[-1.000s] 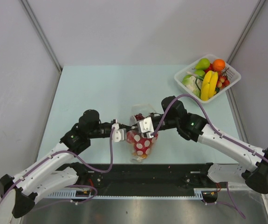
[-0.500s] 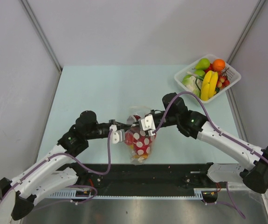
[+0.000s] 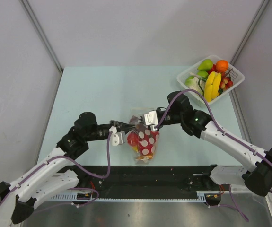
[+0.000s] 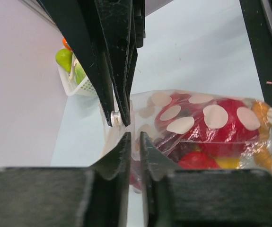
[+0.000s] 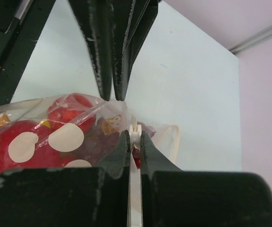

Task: Place the food in the zip-top bag and seal the zipper
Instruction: Zip the zipper food storage bag at the center of the board.

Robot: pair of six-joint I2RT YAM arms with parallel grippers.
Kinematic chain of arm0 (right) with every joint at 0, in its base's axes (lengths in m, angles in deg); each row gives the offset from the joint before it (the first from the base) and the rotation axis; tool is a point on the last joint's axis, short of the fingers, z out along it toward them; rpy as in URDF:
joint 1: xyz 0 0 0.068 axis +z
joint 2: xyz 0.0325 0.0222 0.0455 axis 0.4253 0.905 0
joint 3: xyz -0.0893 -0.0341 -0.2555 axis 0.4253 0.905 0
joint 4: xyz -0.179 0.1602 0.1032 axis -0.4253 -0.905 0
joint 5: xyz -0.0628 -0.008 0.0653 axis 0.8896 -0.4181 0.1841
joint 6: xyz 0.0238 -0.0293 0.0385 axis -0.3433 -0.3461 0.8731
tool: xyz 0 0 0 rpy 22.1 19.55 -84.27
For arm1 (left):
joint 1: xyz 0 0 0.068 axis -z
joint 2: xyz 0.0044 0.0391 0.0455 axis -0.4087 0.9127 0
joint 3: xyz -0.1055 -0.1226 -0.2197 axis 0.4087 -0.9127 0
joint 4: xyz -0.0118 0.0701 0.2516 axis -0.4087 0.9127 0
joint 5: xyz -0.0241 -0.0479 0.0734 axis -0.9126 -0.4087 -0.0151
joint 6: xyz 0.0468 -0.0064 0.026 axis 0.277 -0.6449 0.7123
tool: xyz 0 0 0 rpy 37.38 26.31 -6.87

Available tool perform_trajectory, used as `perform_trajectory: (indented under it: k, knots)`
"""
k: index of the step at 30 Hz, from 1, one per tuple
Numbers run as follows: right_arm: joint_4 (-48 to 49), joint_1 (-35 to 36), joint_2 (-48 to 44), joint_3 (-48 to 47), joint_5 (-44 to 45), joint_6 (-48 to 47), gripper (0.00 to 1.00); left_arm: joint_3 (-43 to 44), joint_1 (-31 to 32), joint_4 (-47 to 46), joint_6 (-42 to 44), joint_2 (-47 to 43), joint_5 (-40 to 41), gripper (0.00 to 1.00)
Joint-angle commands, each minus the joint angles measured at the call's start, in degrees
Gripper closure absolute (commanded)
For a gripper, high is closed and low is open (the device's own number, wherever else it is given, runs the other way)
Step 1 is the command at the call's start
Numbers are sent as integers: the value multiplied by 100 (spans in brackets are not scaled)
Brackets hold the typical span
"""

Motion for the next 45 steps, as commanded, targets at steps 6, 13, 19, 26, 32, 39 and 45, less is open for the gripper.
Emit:
perform_trajectory:
  k: [6, 13, 19, 26, 32, 39, 45]
  knots:
    - [508, 86, -313, -170, 18, 299, 100, 462, 47, -311, -568, 314, 293, 55]
    - [411, 227, -401, -170, 140, 228, 100, 629, 56, -320, -754, 657, 496, 53]
    - [464, 368, -410, -170, 413, 228, 100, 1103, 73, -92, -1254, 1218, 391, 66]
    - [262, 333, -402, -170, 633, 132, 100, 1174, 82, 242, -1221, 1220, 628, 100]
    - [-18, 184, -270, -162, 694, -131, 100, 1051, 100, -3, -965, 860, 558, 100]
    - [-230, -150, 38, -162, 659, -395, 100, 901, 100, -197, -692, 446, 180, 100]
    - [-257, -283, 214, -162, 686, -527, 100, 849, 109, -180, -596, 279, 39, 100]
